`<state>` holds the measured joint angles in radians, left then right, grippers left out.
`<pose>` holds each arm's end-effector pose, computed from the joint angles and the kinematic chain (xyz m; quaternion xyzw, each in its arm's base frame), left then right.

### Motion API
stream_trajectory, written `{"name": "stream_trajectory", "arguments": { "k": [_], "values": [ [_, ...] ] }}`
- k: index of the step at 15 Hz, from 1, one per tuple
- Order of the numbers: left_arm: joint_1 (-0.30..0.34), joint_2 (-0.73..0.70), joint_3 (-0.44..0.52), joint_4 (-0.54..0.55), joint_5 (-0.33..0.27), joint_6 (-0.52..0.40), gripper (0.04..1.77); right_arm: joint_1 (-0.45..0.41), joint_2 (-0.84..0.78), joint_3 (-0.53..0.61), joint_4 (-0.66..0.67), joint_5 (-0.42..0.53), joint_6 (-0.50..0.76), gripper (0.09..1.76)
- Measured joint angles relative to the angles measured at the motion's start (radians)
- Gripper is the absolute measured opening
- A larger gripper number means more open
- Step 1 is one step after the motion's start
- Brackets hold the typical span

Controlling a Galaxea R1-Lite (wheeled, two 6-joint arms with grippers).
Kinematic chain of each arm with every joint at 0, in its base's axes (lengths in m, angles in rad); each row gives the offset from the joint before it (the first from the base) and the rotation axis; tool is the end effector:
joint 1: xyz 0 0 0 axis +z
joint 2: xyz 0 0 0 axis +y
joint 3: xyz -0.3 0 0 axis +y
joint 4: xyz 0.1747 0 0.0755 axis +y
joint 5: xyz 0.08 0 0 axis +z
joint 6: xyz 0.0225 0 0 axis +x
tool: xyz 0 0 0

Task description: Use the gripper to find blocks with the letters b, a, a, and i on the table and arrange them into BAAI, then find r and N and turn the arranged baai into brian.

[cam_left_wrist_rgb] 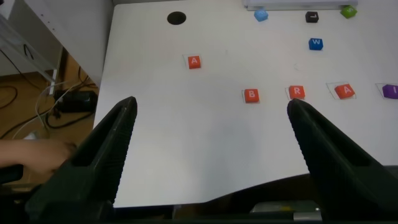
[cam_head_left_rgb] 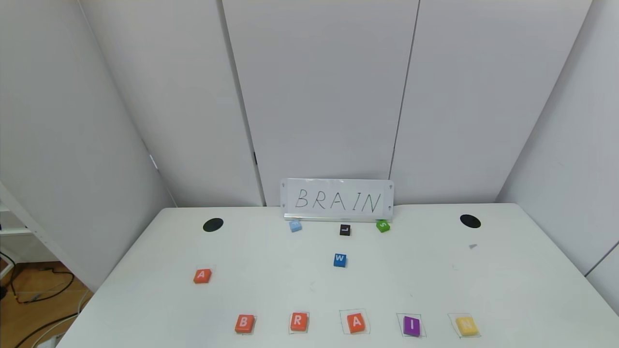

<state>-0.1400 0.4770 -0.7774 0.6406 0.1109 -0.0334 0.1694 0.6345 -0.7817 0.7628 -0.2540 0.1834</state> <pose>-0.0249 0.0060 0.2274 0.0047 0.1682 -0.0115 0.9857 0.0041 -0.0050 0.2194 0.0238 0.2913 -0.0673 0.9540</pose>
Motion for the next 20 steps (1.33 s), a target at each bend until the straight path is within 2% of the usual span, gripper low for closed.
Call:
{"name": "stream_trajectory", "arguments": {
  "k": [4, 7, 10, 14, 17, 19, 20],
  "values": [
    [0.087, -0.154, -0.009, 0.114, -0.069, 0.05, 1.72, -0.055, -0.165, 0.011, 0.111, 0.001, -0.003, 1.7],
    [0.144, -0.246, -0.01, 0.198, -0.141, 0.063, 1.72, -0.13, -0.276, 0.051, 0.13, 0.012, -0.005, 1.7],
    [0.148, -0.333, 0.014, 0.243, -0.149, 0.065, 1.72, -0.155, -0.385, 0.11, 0.137, 0.032, -0.006, 1.7],
    [0.142, -0.444, 0.104, 0.294, -0.143, 0.051, 1.72, -0.167, -0.534, 0.185, 0.135, 0.06, -0.019, 1.7],
    [0.142, -0.47, 0.13, 0.254, -0.143, 0.05, 1.72, -0.17, -0.608, 0.211, 0.106, 0.078, -0.035, 1.7],
    [0.141, -0.476, 0.149, 0.156, -0.142, 0.05, 1.72, -0.171, -0.626, 0.228, -0.009, 0.097, -0.051, 1.7],
    [0.141, -0.477, 0.173, 0.088, -0.141, 0.05, 1.72, -0.171, -0.63, 0.254, -0.114, 0.109, -0.065, 1.7]
  ]
}}
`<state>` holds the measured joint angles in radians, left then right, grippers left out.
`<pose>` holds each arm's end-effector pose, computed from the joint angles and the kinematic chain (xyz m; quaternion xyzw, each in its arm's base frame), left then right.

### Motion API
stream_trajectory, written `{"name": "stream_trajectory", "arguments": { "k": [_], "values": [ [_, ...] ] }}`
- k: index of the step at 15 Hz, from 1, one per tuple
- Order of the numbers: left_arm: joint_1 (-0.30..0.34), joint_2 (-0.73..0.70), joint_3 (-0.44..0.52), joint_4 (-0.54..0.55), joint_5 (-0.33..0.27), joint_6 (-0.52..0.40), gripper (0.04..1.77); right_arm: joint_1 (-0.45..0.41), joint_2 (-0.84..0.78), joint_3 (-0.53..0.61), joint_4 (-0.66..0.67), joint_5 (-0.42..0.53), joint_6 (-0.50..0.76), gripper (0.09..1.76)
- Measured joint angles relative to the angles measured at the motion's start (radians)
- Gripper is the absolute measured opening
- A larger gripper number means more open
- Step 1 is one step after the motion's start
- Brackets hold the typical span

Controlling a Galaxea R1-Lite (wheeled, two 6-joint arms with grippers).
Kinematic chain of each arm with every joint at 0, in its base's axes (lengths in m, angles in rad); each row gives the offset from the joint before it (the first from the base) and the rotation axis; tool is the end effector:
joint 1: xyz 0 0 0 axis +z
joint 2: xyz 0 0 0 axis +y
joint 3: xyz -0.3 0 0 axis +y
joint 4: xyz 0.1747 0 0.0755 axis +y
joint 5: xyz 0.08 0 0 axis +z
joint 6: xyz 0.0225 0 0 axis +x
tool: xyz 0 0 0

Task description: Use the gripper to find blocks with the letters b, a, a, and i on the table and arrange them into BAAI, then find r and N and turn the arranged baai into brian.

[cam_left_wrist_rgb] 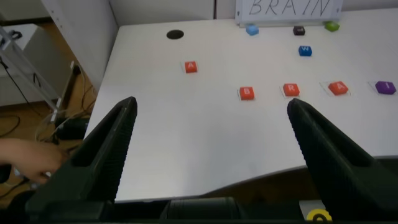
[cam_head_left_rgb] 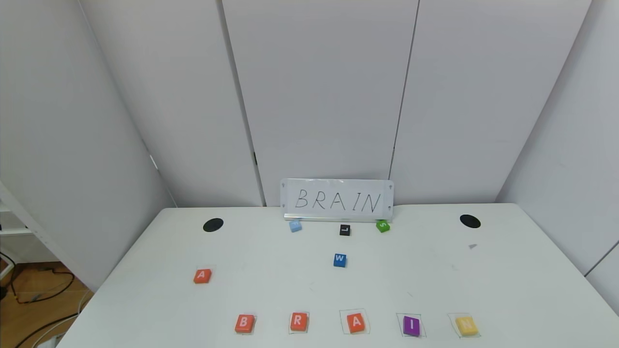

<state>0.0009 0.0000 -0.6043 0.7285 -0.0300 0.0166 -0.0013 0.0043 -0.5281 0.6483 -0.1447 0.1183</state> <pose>-0.0974 -0.0008 0.1487 0.0073 0.0619 -0.0150 0.9979 -0.0850 -0.0031 0.1413 0.0544 0.0576 -0.0763 0.9939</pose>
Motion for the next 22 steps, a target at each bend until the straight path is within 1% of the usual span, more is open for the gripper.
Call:
{"name": "stream_trajectory", "arguments": {
  "k": [2, 5, 6, 7, 8, 9, 11, 12, 13, 14, 18, 22],
  "values": [
    [0.0, 0.0, 0.082, -0.162, 0.003, 0.003, 1.72, 0.0, -0.004, 0.096, -0.198, 0.015, -0.05, 1.7],
    [0.0, 0.0, 0.257, -0.445, 0.008, 0.007, 1.72, 0.001, -0.005, 0.296, -0.539, 0.022, -0.13, 1.7],
    [0.0, 0.0, 0.317, -0.524, 0.01, 0.008, 1.72, 0.001, -0.006, 0.373, -0.64, 0.023, -0.155, 1.7],
    [0.0, 0.0, 0.375, -0.59, 0.011, 0.009, 1.72, 0.001, -0.006, 0.436, -0.728, 0.038, -0.177, 1.7],
    [0.0, 0.0, 0.43, -0.654, 0.012, 0.011, 1.72, 0.001, -0.006, 0.479, -0.781, 0.071, -0.19, 1.7],
    [0.0, 0.0, 0.476, -0.7, 0.012, 0.013, 1.72, 0.001, -0.006, 0.504, -0.77, 0.108, -0.195, 1.71],
    [0.0, 0.0, 0.558, -0.771, 0.015, 0.027, 1.72, 0.0, -0.006, 0.522, -0.719, 0.147, -0.19, 1.71],
    [0.001, 0.0, 0.581, -0.756, 0.017, 0.026, 1.72, 0.0, -0.006, 0.524, -0.693, 0.164, -0.177, 1.71],
    [0.001, 0.0, 0.593, -0.726, 0.017, 0.027, 1.72, 0.0, -0.006, 0.527, -0.651, 0.168, -0.169, 1.71],
    [0.001, 0.0, 0.598, -0.717, 0.017, 0.022, 1.72, 0.001, -0.006, 0.528, -0.641, 0.168, -0.156, 1.71],
    [0.0, 0.0, 0.601, -0.716, 0.014, 0.021, 1.72, 0.001, -0.006, 0.526, -0.651, 0.178, -0.141, 1.71],
    [0.0, 0.0, 0.604, -0.723, 0.037, -0.032, 1.72, 0.001, -0.006, 0.525, -0.655, 0.176, -0.138, 1.71]
  ]
}}
